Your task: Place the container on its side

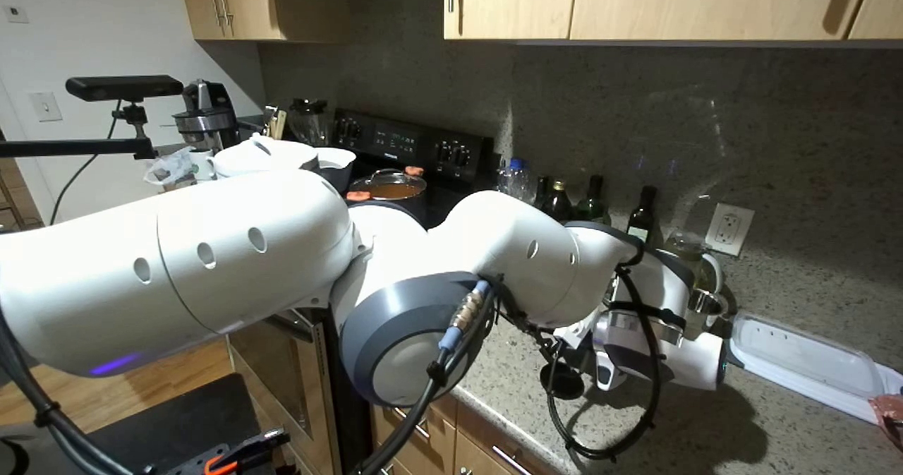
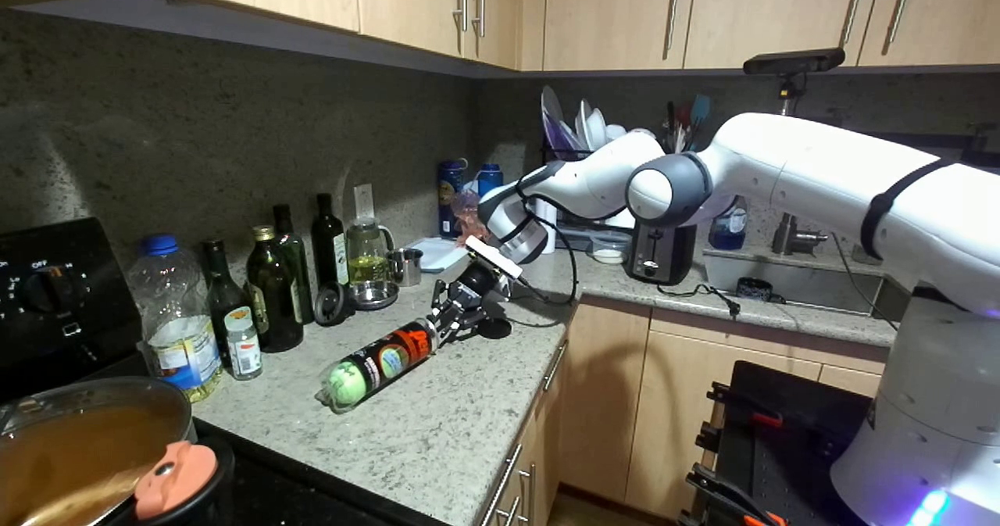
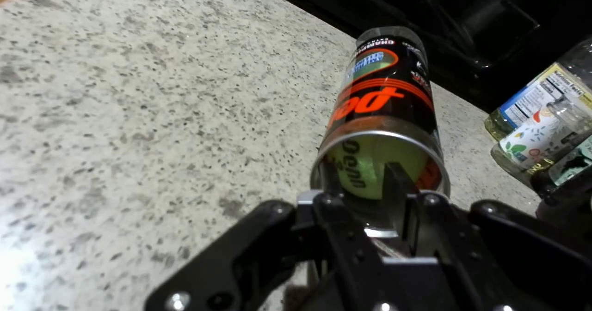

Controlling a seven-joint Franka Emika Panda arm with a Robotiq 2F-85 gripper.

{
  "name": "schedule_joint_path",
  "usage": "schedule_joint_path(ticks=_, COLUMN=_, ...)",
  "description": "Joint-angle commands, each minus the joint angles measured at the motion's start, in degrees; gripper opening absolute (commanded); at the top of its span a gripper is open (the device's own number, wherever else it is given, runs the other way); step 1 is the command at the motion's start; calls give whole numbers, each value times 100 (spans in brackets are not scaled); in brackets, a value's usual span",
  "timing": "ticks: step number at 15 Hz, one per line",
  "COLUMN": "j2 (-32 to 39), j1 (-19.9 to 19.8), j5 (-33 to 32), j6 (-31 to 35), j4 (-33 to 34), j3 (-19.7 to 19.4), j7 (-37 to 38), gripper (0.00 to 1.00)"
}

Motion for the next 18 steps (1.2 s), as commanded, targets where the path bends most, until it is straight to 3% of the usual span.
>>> schedule_joint_path(ticks=1, j2=-386, j1=89, j5=-62, j6=255, j4=-331, j3=-101, j7=-77, gripper=35)
schedule_joint_path(ticks=6, j2=-679, j1=160, j5=-167, j6=599, j4=-517, j3=-156, j7=-135, gripper=42)
schedule_joint_path(ticks=9, j2=-900, j1=224, j5=-293, j6=826, j4=-727, j3=-171, j7=-165, gripper=59)
schedule_joint_path(ticks=10, j2=-997, j1=256, j5=-346, j6=904, j4=-828, j3=-174, j7=-197, gripper=77)
schedule_joint_path(ticks=13, j2=-1325, j1=366, j5=-505, j6=1125, j4=-1178, j3=-158, j7=-396, gripper=87)
schedule_joint_path(ticks=14, j2=-1454, j1=415, j5=-552, j6=1199, j4=-1321, j3=-155, j7=-480, gripper=95)
schedule_joint_path(ticks=18, j2=-1972, j1=639, j5=-722, j6=1544, j4=-1913, j3=-133, j7=-826, gripper=100)
